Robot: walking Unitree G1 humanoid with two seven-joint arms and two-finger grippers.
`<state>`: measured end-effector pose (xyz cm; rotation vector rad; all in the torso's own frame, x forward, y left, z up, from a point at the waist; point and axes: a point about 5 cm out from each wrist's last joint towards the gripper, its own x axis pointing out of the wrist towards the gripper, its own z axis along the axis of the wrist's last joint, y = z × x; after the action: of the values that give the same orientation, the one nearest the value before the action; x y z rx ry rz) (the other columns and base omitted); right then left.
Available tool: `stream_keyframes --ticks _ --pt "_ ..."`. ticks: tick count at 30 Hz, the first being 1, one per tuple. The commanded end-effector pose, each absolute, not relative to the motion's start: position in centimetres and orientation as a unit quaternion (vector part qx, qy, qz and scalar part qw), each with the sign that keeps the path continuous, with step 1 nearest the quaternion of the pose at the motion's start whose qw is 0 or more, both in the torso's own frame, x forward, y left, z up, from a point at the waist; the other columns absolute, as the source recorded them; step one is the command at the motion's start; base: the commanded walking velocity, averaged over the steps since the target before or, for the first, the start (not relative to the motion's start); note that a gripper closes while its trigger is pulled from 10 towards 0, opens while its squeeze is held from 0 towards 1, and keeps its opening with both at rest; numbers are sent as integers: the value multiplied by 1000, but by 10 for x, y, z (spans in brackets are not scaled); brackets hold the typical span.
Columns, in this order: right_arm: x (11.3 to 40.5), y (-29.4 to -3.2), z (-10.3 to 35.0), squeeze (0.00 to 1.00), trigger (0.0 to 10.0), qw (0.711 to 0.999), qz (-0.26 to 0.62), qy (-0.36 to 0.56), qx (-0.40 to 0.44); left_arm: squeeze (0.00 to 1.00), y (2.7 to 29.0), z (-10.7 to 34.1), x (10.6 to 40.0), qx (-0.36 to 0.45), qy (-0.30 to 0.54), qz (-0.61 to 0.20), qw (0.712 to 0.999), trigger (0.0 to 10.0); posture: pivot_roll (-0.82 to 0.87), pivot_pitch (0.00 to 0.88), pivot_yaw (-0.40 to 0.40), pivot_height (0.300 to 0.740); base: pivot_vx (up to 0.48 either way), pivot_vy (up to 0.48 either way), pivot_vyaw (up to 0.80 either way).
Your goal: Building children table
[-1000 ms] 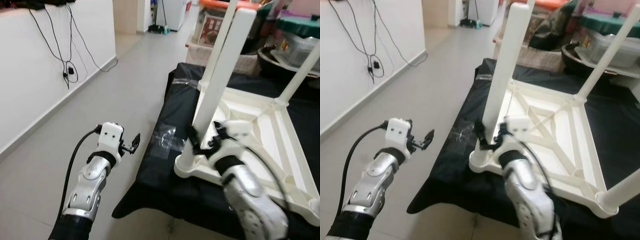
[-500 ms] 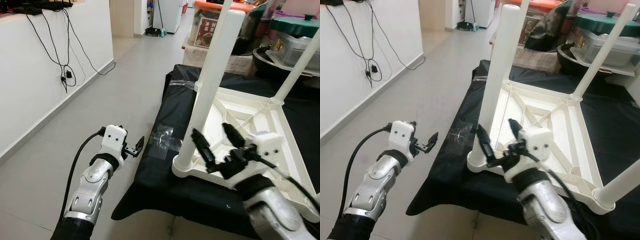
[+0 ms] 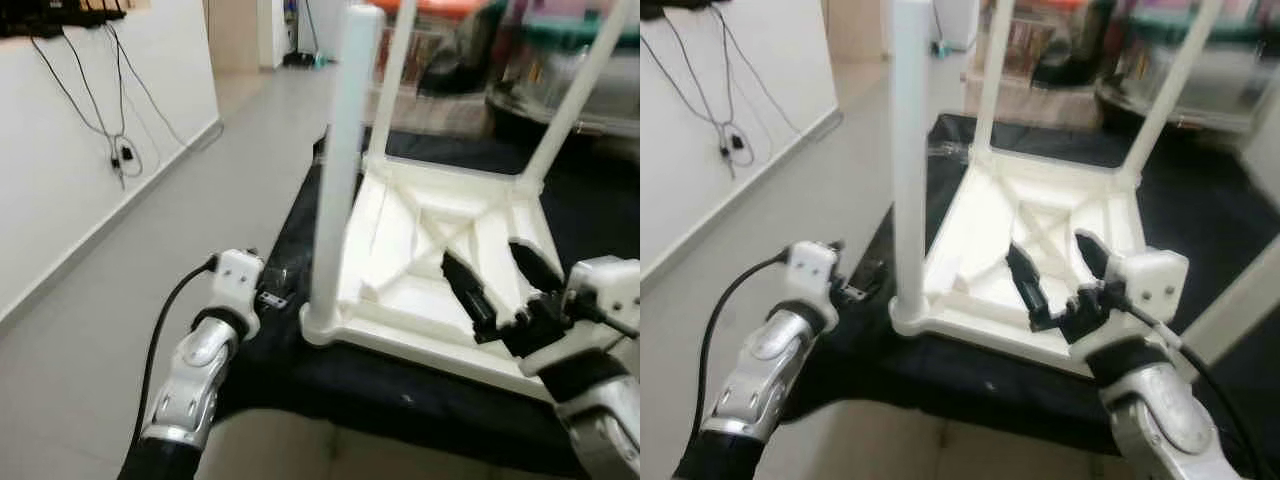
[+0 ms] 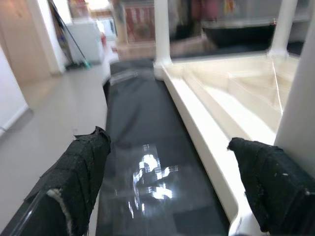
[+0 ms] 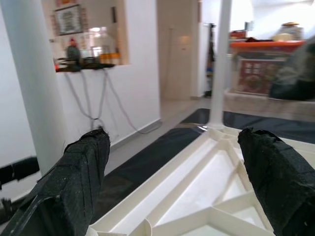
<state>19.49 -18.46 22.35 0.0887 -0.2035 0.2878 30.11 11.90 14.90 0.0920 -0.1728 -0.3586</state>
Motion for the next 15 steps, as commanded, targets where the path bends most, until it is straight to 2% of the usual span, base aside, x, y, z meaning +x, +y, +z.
stream_keyframes --ticks 1,2,4,15 --pt "195 -182 222 1000 10000 983 151 -98 45 0 121 146 299 49 -81 -179 979 10000 96 0 -78 740 0 -480 0" --pt "197 -181 221 1000 10000 982 157 -96 49 0 120 148 296 45 -92 -180 978 10000 102 0 -81 740 0 -480 0" --pt "198 -179 221 1000 10000 979 170 -94 59 0 119 150 291 29 -108 -174 979 10000 102 0 -81 740 0 0 0" --pt "194 -178 219 1000 10000 972 213 -78 65 0 126 148 286 63 -106 -137 983 10000 111 0 -81 740 0 0 0"
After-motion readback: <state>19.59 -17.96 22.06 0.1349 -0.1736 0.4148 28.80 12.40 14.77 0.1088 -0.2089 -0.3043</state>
